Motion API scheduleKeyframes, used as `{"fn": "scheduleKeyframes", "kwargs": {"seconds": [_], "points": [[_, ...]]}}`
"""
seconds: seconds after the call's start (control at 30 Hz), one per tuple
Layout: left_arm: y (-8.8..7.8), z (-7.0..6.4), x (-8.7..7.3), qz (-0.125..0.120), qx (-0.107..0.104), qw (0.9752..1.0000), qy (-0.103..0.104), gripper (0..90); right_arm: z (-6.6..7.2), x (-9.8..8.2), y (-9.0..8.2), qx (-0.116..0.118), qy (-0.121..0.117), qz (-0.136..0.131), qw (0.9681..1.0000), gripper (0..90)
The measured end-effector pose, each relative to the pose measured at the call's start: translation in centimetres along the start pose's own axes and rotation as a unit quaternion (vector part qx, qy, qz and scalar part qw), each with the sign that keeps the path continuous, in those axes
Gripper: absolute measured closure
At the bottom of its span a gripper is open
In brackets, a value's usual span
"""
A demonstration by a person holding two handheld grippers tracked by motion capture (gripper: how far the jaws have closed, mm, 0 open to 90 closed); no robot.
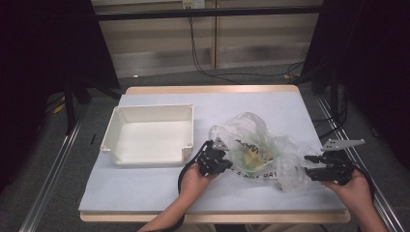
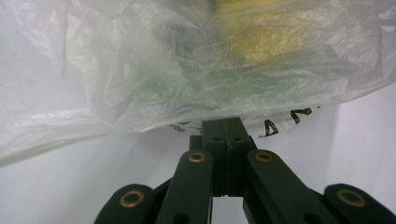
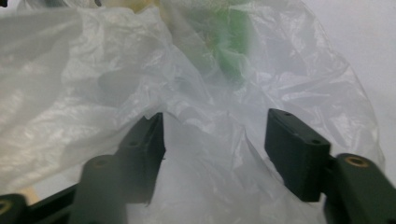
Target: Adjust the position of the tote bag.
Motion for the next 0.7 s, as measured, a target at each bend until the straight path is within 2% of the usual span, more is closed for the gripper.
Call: {"fn": "scheduleKeyframes", "kwargs": {"seconds": [0.17,0.3,0.37,0.5,0.6,0.63,0.7], "points": [[0.3,0.0,-0.3,0.011,0.002,0.9999,0.003,90.0,0.0,-0.8,-0.8,-0.005,0.009,-0.008,0.9999,28.4],[0.4,-0.1,-0.2,0.007,-0.001,1.0,0.0,90.0,0.1,-1.0,-1.4,-0.004,0.01,-0.011,0.9999,27.7],[0.5,-0.1,-0.3,0.012,0.0,0.9999,0.005,90.0,0.2,-1.1,-1.6,-0.003,0.006,-0.013,0.9999,27.3],[0.4,-0.1,-0.3,0.014,0.0,0.9999,0.009,90.0,0.2,-1.6,-1.7,-0.014,0.013,-0.007,0.9998,27.8],[0.5,-0.1,-0.4,0.011,-0.002,0.9999,0.01,90.0,0.2,-2.3,-1.4,-0.014,0.012,-0.003,0.9998,40.3],[0.5,-0.1,-0.4,0.014,-0.007,0.9998,0.011,90.0,0.2,-2.6,-1.1,-0.008,0.011,0.003,0.9999,44.3],[0.5,-0.1,-0.5,0.014,-0.003,0.9999,0.008,90.0,0.3,-3.0,-0.6,-0.01,0.004,0.017,0.9998,53.2]]}}
Point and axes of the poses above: each handheld gripper's, and its own axes: y roughly forward along the jaws, x roughly out of its top, z roughly to its left, the point moved 6 cm from there along y, roughly forward along the jaws, and after that the axes turned 2 degrees about -y, right-handed, at the moved point
